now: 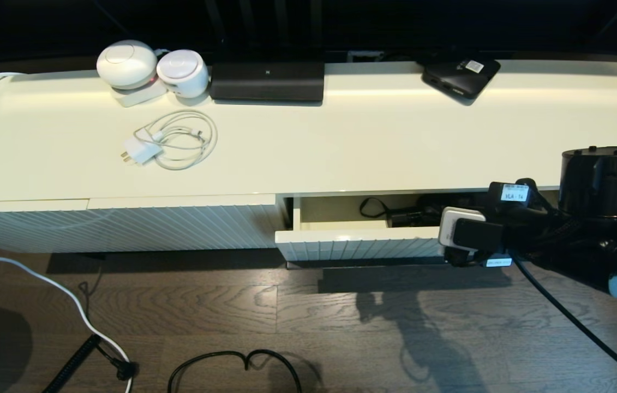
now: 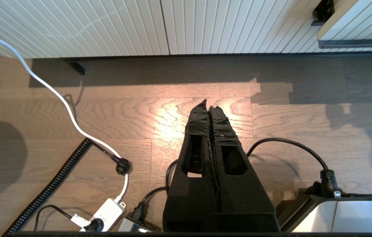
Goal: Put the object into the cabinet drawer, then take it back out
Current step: Open the drawer
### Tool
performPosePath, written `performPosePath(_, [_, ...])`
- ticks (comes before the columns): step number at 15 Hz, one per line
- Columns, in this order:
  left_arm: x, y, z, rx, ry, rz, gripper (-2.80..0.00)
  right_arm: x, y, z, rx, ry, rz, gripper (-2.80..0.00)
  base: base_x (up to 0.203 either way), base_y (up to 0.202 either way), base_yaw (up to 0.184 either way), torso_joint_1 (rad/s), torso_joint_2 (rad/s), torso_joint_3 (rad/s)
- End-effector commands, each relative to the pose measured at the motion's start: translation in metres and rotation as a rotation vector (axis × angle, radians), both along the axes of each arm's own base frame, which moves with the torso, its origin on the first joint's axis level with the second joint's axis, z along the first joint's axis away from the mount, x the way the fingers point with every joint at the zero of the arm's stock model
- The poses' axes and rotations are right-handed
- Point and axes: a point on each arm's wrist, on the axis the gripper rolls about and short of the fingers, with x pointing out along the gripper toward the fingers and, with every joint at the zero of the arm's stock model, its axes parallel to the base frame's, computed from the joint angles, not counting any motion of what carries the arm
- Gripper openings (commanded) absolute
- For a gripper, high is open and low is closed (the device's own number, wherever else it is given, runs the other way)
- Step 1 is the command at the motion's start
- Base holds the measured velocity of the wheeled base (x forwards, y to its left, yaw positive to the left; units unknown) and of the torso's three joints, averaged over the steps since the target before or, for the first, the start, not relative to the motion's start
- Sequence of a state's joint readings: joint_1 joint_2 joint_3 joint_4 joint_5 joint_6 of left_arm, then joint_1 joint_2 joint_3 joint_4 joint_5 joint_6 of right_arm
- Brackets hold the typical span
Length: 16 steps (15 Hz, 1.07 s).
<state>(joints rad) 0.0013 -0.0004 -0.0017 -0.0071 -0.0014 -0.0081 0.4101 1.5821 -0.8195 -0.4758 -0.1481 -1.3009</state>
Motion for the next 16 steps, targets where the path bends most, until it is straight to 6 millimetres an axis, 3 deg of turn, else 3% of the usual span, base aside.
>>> performPosePath(1, [0.0,0.0,0.0,0.0,-0.003,0.0,-2.8,0.003,-0.001,-0.004,-0.014,0.011,-0.007,-2.8,0.0,0.0,0.0,0.0,0.0,0.0])
performPosePath(7, [0.0,0.0,0.0,-0.001,-0.003,0.0,-2.8,0.006,0.0,-0.008,-0.026,0.02,-0.032,-2.8,0.0,0.0,0.0,0.0,0.0,0.0])
performPosePath(11, [0.0,0.0,0.0,-0.001,-0.003,0.0,-2.8,0.001,0.002,0.002,-0.024,-0.013,-0.044,-2.8,0.0,0.0,0.0,0.0,0.0,0.0])
performPosePath(16, [0.0,0.0,0.0,0.0,-0.003,0.0,-2.8,-0.022,-0.004,0.004,-0.079,0.078,-0.038,-2.8,0.0,0.0,0.0,0.0,0.0,0.0])
